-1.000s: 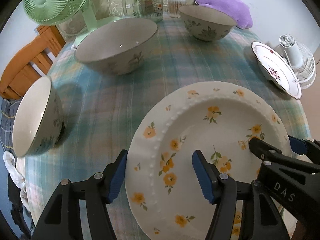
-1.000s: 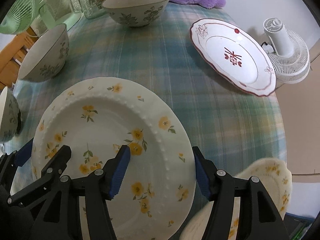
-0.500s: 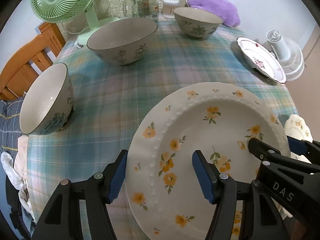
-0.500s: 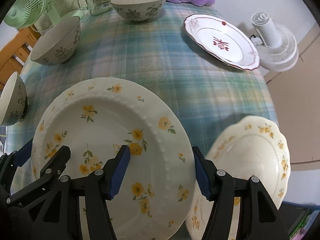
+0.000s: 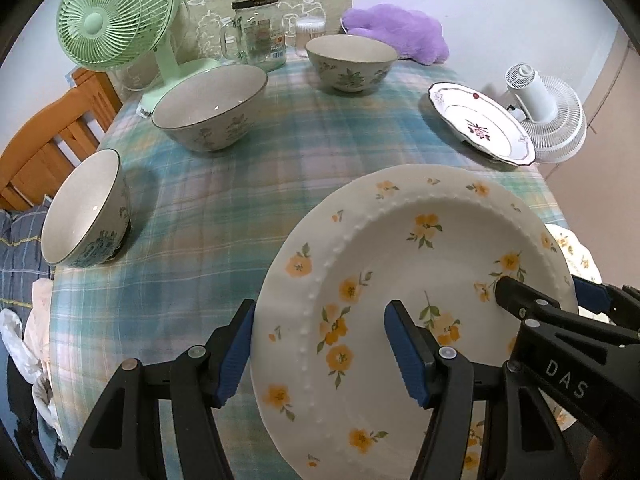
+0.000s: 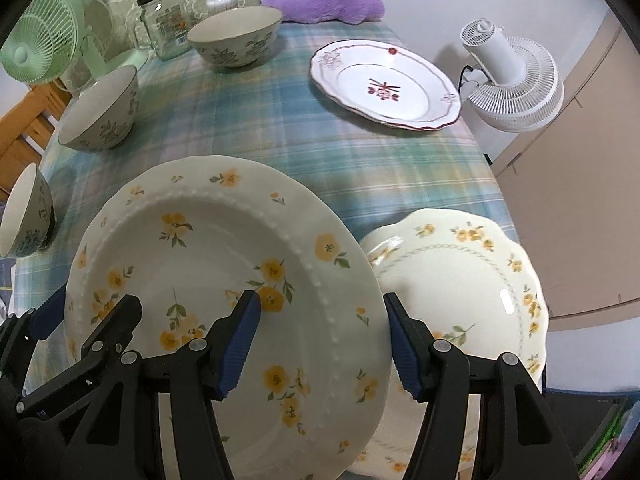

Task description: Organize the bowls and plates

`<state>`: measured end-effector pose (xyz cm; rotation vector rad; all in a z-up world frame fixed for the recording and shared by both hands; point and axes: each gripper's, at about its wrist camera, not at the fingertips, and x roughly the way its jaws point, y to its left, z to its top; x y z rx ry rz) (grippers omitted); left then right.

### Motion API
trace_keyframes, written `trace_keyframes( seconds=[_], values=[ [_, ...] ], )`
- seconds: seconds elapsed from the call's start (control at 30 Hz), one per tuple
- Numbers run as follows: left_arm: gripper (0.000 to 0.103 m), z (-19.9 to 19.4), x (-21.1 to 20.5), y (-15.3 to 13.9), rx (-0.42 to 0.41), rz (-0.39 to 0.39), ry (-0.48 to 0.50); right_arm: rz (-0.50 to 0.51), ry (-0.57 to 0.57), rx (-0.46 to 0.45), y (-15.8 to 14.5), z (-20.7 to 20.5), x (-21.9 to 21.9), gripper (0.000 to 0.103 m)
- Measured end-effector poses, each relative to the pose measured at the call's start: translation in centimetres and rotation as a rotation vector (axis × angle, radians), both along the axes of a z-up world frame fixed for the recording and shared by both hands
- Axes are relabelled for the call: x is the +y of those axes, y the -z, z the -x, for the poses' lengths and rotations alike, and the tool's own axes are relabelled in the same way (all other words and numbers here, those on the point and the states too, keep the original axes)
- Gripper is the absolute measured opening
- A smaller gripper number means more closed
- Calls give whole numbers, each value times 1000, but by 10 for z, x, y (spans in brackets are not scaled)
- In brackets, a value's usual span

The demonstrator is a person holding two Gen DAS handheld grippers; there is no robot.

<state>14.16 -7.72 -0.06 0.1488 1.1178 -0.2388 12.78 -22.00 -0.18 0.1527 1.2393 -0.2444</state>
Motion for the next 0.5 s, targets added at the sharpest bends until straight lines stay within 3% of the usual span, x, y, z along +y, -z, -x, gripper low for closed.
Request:
trace_keyframes(
  seconds=[0.5],
  values=[
    [65,15,-71,-11,-25,-7,-73,-17,-52,4,-8,9,-69,65]
  ],
)
